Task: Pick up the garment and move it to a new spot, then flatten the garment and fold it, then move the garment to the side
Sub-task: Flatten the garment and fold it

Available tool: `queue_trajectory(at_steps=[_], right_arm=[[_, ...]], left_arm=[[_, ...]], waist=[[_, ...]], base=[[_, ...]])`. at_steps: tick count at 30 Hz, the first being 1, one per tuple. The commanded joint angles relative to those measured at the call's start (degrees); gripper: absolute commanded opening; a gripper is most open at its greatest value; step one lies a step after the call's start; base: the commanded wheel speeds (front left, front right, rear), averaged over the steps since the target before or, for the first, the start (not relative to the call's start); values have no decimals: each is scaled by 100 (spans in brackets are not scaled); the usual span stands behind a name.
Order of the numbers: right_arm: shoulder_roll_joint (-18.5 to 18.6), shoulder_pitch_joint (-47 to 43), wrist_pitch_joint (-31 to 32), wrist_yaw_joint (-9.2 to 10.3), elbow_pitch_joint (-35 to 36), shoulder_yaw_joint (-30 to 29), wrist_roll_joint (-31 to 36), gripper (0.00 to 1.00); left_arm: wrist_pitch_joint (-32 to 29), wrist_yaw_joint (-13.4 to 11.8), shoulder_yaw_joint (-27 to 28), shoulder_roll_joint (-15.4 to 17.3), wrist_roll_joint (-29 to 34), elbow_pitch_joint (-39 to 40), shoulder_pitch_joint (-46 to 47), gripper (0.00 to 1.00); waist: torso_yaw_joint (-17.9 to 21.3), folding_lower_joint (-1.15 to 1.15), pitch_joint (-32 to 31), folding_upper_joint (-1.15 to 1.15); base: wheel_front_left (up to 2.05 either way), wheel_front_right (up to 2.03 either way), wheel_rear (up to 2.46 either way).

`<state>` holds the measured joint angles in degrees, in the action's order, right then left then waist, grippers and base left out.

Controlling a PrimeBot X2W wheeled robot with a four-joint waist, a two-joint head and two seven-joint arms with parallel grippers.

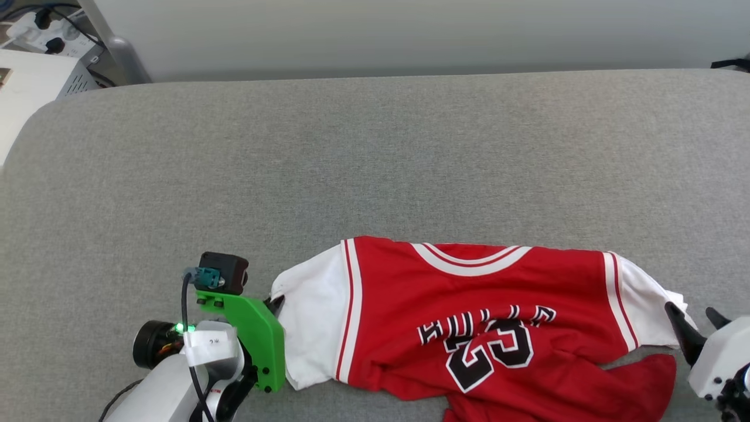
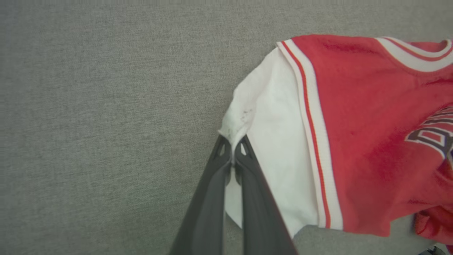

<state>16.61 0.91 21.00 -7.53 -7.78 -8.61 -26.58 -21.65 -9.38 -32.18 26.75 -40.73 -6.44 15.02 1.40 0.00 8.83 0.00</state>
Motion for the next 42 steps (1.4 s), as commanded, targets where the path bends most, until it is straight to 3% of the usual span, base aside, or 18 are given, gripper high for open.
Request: queue_trajectory(at_steps=[1,9,15,16,18,19,25,33,39,42], right_arm=[[147,195,194,4,-67,77,-46,100],[887,956,1203,4,-784,953,-274,100],[1091,1282,1647,4,-1634,1491,-630,100],[1077,1305,1730,4,-1763,1552,-731,91],[1047,1330,1894,4,-1953,1659,-886,38],[1035,1346,1941,4,-2009,1697,-947,0],[1108,1587,1868,4,-2027,1858,-1159,0],[1387,2031,1496,4,-1247,1670,-986,0],[1392,2405,1398,4,-806,1386,-583,0],[1301,2740,1385,4,-735,1303,-372,0]], left_arm=[[54,-38,1,-21,75,88,-69,0],[152,-95,-38,-64,185,435,36,0],[261,-61,-65,-116,221,473,117,0],[285,-58,-61,-122,218,461,122,0],[325,-52,-53,-125,214,442,122,0],[340,-53,-48,-128,209,434,119,0],[471,-26,14,-109,156,364,85,0],[689,61,253,115,183,351,334,0],[816,101,514,185,248,230,1024,0],[877,244,664,138,168,-147,1549,0]], waist=[[-89,0,70,0],[-250,0,320,0],[-363,0,494,0],[-372,0,510,0],[-377,0,528,0],[-375,0,532,0],[-283,0,405,0],[-84,0,65,0],[24,0,-23,0],[99,0,48,0]], base=[[0,0,0],[0,0,0],[0,0,0],[0,0,0],[0,0,0],[0,0,0],[0,0,0],[0,0,0],[0,0,0],[0,0,0]])
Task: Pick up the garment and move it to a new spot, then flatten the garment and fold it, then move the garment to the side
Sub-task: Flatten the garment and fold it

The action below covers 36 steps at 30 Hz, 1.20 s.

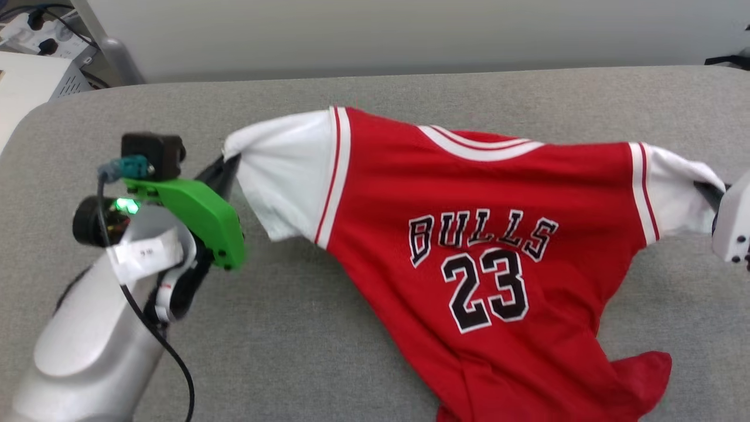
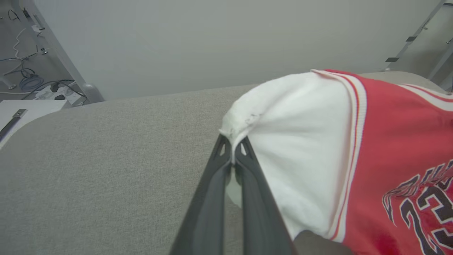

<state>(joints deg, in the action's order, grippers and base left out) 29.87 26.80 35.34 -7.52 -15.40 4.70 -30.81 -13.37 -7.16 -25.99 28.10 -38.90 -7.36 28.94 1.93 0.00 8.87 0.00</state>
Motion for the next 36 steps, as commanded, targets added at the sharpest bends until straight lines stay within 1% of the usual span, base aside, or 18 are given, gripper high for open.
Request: queue_trajectory(at_steps=[1,7,13,17,23,29,31,36], right_arm=[[-55,280,-43,3,14,-39,97,0],[-76,1422,-181,3,-164,-30,336,0],[-102,2817,-668,3,-527,-52,539,0],[-268,3778,-1181,3,-963,-164,656,0],[-489,5018,-2010,3,-1631,-272,904,0],[-676,5894,-2657,3,-2212,-146,1026,0],[-711,6041,-2859,3,-2385,-23,1040,0],[-770,6246,-3087,3,-2795,311,869,0]], left_arm=[[105,47,91,-7,-4,-163,331,0],[409,174,321,-310,40,-1123,1809,0],[854,349,478,-481,198,-2167,3369,0],[1293,432,502,-498,433,-2752,4346,0],[1879,475,451,-419,817,-3277,5495,0],[2212,524,452,-412,942,-3674,6233,0],[2305,558,444,-445,939,-3807,6318,0],[2395,661,455,-581,826,-4138,6355,0]], waist=[[70,0,87,0],[134,0,541,0],[237,0,1068,0],[341,0,1384,0],[462,0,1851,0],[504,0,2269,0],[510,0,2364,0],[504,0,2612,0]], base=[[0,0,0],[0,0,0],[0,0,0],[0,0,0],[0,0,0],[0,0,0],[0,0,0],[0,0,0]])
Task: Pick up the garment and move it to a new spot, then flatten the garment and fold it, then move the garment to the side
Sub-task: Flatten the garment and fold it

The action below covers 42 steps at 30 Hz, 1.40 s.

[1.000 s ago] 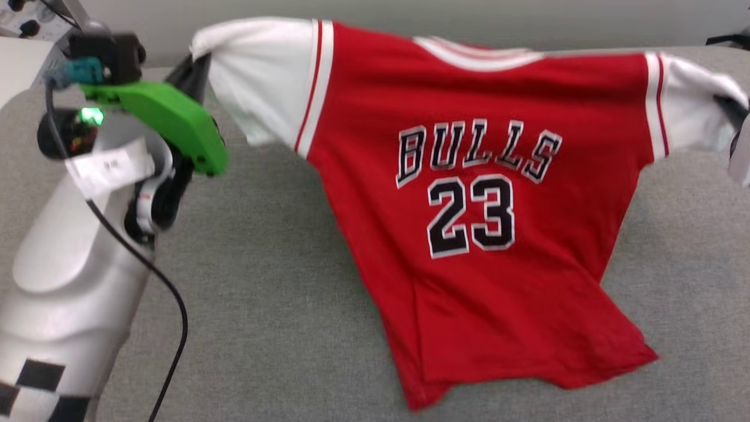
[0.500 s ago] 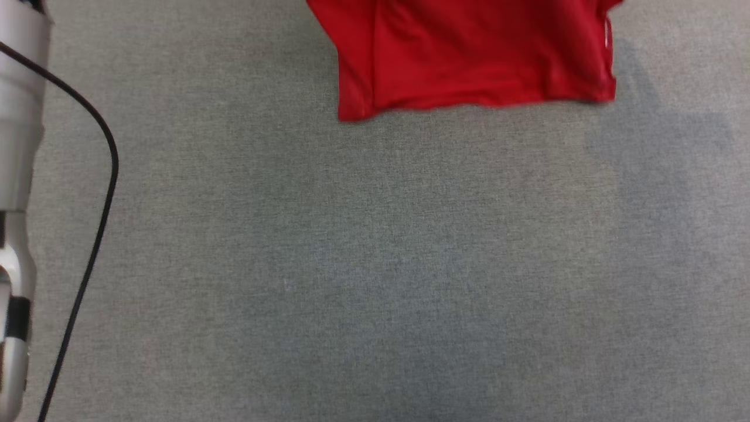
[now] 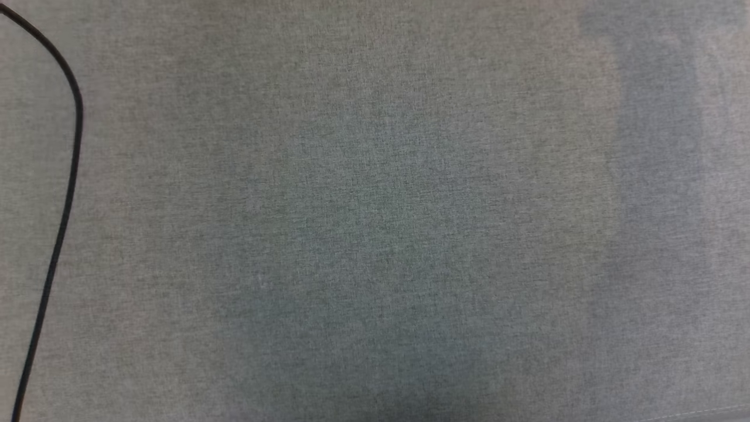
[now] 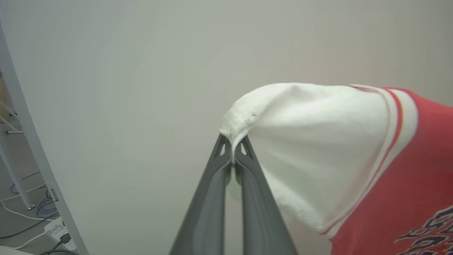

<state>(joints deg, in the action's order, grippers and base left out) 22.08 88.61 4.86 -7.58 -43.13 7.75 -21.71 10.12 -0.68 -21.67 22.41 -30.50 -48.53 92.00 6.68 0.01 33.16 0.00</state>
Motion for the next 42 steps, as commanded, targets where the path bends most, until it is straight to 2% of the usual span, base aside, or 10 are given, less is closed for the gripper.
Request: queue_trajectory(at_steps=[1,6,12,22,31,37,42], right_arm=[[-3,70,-89,9,-110,88,-93,0],[-36,-50,-177,9,-429,554,-399,0],[29,-603,-304,9,-537,1163,-958,0],[377,-2695,-925,9,-150,1930,-2073,0],[652,-4463,-1199,9,230,2186,-2575,0],[702,-5445,-1196,9,464,2103,-2658,0],[649,-6285,-1172,9,728,1938,-2644,0]], left_arm=[[62,49,27,-52,-54,-104,14,0],[105,231,48,-226,-249,-492,-213,0],[199,477,121,-469,-555,-891,-727,0],[473,757,274,-649,-950,-959,-2716,0],[486,782,589,-595,-866,-91,-4869,0],[486,662,767,-588,-692,559,-6214,0],[487,447,913,-542,-661,1208,-7252,0]], waist=[[24,-1,215,0],[-1,-1,328,0],[-91,-1,325,0],[-258,-1,-381,0],[-333,-1,-1323,0],[-346,-1,-1892,0],[-344,-1,-2274,0]], base=[[0,0,0],[0,0,0],[0,0,0],[0,0,0],[0,0,0],[0,0,0],[0,0,0]])
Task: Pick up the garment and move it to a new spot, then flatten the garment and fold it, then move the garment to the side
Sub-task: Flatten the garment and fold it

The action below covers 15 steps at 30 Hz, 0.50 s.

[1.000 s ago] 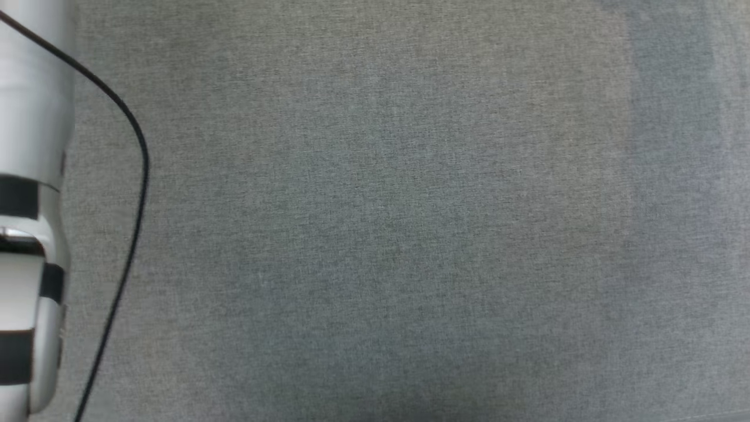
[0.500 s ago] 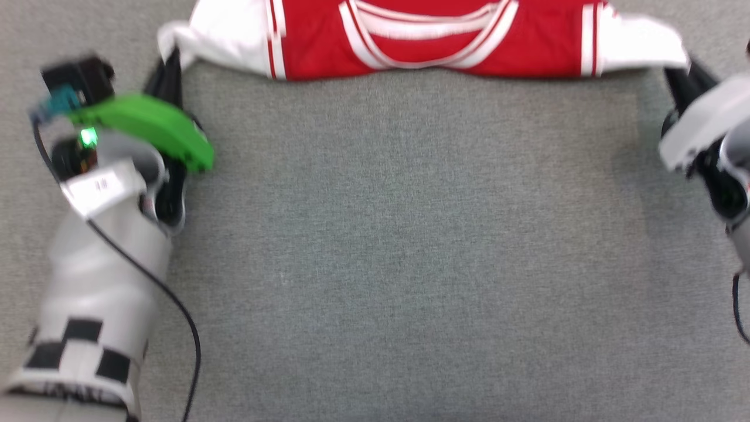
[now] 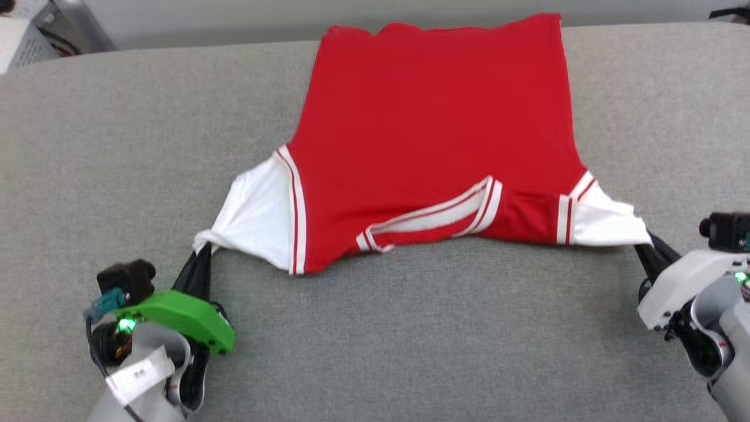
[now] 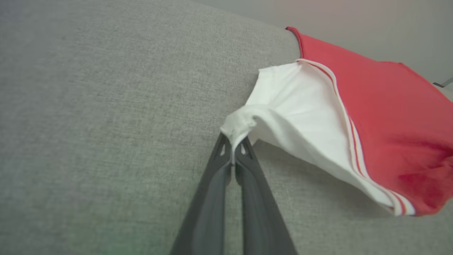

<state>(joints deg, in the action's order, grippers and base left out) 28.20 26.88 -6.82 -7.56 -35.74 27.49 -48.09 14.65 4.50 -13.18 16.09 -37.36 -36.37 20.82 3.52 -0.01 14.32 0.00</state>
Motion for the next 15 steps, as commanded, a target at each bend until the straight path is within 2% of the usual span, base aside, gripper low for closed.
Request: queue_trajectory(at_steps=[1,9,15], right_arm=[[29,-255,-5,8,37,-76,22,0],[-182,-1596,44,8,455,-761,238,0],[-481,-2570,243,8,918,-1513,635,0]], left_arm=[[34,-108,96,106,18,118,-313,0],[-45,-538,218,205,-54,1335,-1751,0],[-297,-837,231,259,-131,2115,-2582,0]], waist=[[-26,1,-453,0],[-116,1,-871,0],[-159,1,-992,0]], base=[[0,0,0],[0,0,0],[0,0,0]])
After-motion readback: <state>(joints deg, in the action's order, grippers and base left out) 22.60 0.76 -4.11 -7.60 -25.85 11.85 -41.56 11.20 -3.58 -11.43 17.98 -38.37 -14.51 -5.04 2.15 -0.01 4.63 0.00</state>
